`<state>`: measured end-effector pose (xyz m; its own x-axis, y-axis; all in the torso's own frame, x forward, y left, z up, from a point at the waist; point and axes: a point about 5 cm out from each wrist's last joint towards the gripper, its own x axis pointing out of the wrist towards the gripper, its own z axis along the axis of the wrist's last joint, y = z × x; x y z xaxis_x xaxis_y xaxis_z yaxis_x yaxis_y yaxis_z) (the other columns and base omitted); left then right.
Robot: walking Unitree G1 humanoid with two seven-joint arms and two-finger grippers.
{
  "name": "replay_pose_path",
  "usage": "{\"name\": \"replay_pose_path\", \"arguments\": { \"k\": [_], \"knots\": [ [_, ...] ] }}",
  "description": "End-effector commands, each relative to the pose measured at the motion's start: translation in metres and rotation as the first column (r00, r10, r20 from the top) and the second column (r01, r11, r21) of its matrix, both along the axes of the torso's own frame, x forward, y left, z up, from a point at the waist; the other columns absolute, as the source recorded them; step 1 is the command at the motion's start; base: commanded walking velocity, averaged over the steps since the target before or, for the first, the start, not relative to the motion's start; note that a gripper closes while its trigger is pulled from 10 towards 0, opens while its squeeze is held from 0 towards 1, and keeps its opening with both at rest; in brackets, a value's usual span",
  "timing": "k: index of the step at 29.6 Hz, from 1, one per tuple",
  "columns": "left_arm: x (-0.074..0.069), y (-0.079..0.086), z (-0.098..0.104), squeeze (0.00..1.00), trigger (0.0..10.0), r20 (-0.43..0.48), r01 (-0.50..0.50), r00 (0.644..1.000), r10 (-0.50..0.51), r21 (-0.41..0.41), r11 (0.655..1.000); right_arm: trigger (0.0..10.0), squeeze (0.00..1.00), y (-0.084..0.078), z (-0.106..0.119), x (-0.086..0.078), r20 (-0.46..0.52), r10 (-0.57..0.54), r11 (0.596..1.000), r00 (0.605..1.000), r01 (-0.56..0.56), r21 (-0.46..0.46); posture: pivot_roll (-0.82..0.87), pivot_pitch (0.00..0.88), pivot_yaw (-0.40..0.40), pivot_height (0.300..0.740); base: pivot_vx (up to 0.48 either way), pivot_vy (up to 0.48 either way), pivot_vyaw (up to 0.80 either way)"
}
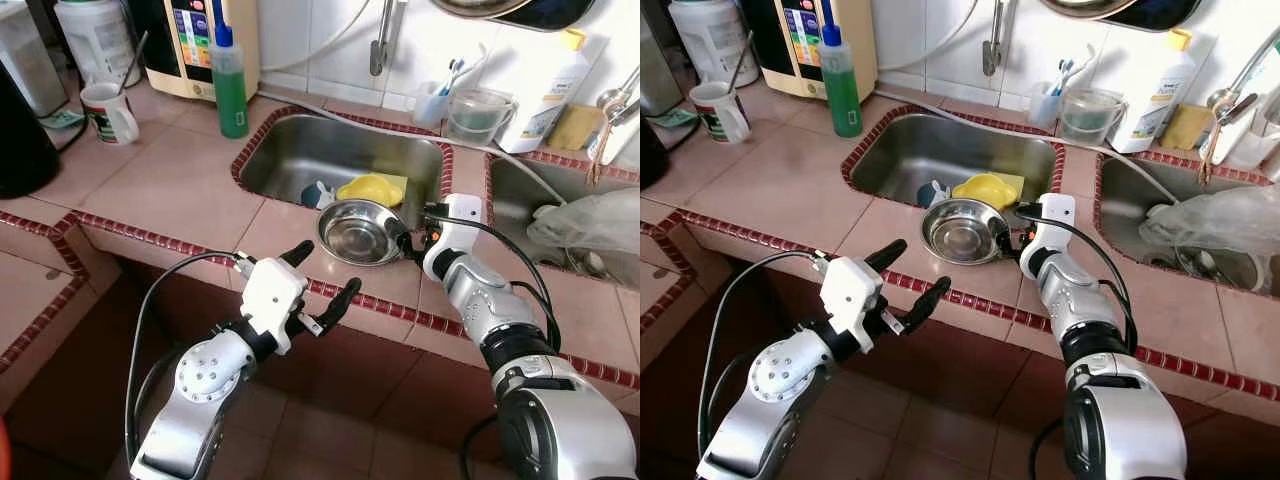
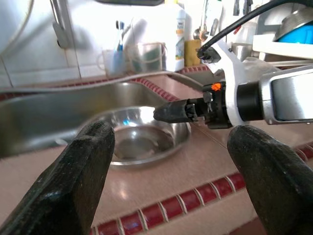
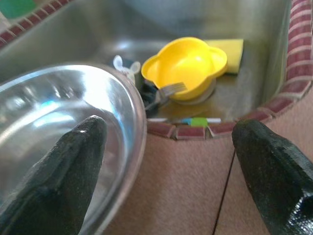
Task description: Kitchen organization
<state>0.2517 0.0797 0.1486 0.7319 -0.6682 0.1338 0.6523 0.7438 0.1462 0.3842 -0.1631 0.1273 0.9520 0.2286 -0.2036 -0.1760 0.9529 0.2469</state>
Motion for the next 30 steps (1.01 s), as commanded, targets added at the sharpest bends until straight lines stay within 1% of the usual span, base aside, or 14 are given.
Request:
{"name": "replay_pose_path", "arguments": {
  "k": [1, 2, 3, 4, 5, 8, 11, 14, 19, 21, 30],
  "knots": [
    [-0.004, -0.004, 0.003, 0.00, 10.0, 0.004, 0.011, 1.000, -0.011, 0.004, 1.000, 7.7, 0.00, -0.002, 0.005, 0.002, 0.002, 0.012, 1.000, 1.000, -0.012, -0.008, 0.05, 0.186, -0.080, 0.740, 0.000, 0.000, 0.00],
    [-0.005, -0.004, 0.002, 0.00, 10.0, 0.001, 0.009, 1.000, -0.009, 0.004, 1.000, 4.4, 0.00, -0.002, 0.005, 0.002, -0.010, 0.019, 1.000, 1.000, -0.019, 0.005, 0.06, 0.194, -0.082, 0.740, 0.000, 0.000, 0.00],
    [-0.005, -0.004, 0.002, 0.00, 10.0, 0.001, 0.009, 1.000, -0.009, 0.004, 1.000, 4.4, 0.00, -0.002, 0.005, 0.002, -0.010, 0.019, 1.000, 1.000, -0.019, 0.005, 0.06, 0.194, -0.082, 0.740, 0.000, 0.000, 0.00],
    [-0.006, -0.004, 0.002, 0.00, 10.0, -0.001, 0.005, 1.000, -0.005, 0.007, 1.000, 3.3, 0.00, -0.003, 0.006, 0.003, -0.020, 0.017, 1.000, 1.000, -0.016, 0.019, 0.06, 0.208, -0.084, 0.740, 0.000, 0.000, 0.00],
    [-0.008, -0.003, 0.003, 0.00, 10.0, -0.002, 0.003, 1.000, -0.003, 0.006, 1.000, 0.0, 0.00, -0.004, 0.008, 0.003, -0.015, 0.017, 1.000, 1.000, -0.017, 0.020, 0.06, 0.219, -0.088, 0.740, 0.000, 0.000, 0.00],
    [-0.010, -0.001, 0.002, 0.00, 10.0, -0.008, -0.008, 1.000, 0.009, 0.012, 1.000, 0.0, 0.00, -0.006, 0.011, 0.004, -0.016, 0.016, 0.999, 1.000, -0.016, 0.039, 0.07, 0.225, -0.091, 0.740, 0.000, 0.000, 0.00],
    [-0.012, 0.001, 0.002, 0.00, 10.0, -0.020, -0.018, 1.000, 0.019, 0.013, 1.000, 0.0, 0.00, -0.006, 0.014, 0.005, -0.001, 0.016, 0.999, 1.000, -0.016, 0.028, 0.07, 0.231, -0.092, 0.740, 0.000, 0.000, 0.00],
    [-0.013, 0.001, 0.003, 0.00, 10.0, -0.022, -0.021, 1.000, 0.021, 0.012, 1.000, 0.0, 0.00, -0.005, 0.016, 0.006, 0.004, 0.018, 0.999, 1.000, -0.018, 0.036, 0.07, 0.232, -0.095, 0.740, 0.000, 0.000, 0.00],
    [-0.012, 0.000, 0.005, 0.00, 10.0, -0.021, -0.026, 0.999, 0.026, 0.006, 1.000, 0.0, 0.00, -0.002, 0.020, 0.007, 0.015, 0.021, 0.998, 1.000, -0.022, 0.059, 0.07, 0.230, -0.097, 0.740, 0.000, 0.000, 0.00],
    [-0.011, -0.001, 0.006, 0.00, 10.0, -0.020, -0.027, 0.999, 0.027, 0.003, 1.000, 0.0, 0.00, -0.001, 0.023, 0.008, 0.020, 0.021, 0.996, 1.000, -0.023, 0.090, 0.07, 0.227, -0.097, 0.740, 0.000, 0.000, 0.00],
    [-0.009, -0.003, 0.007, 0.00, 10.0, -0.015, -0.031, 0.999, 0.031, 0.002, 1.000, 0.0, 0.00, -0.001, 0.027, 0.009, 0.028, 0.026, 0.994, 0.999, -0.029, 0.110, 0.07, 0.213, -0.101, 0.740, 0.000, 0.000, 0.00]
  ]
}}
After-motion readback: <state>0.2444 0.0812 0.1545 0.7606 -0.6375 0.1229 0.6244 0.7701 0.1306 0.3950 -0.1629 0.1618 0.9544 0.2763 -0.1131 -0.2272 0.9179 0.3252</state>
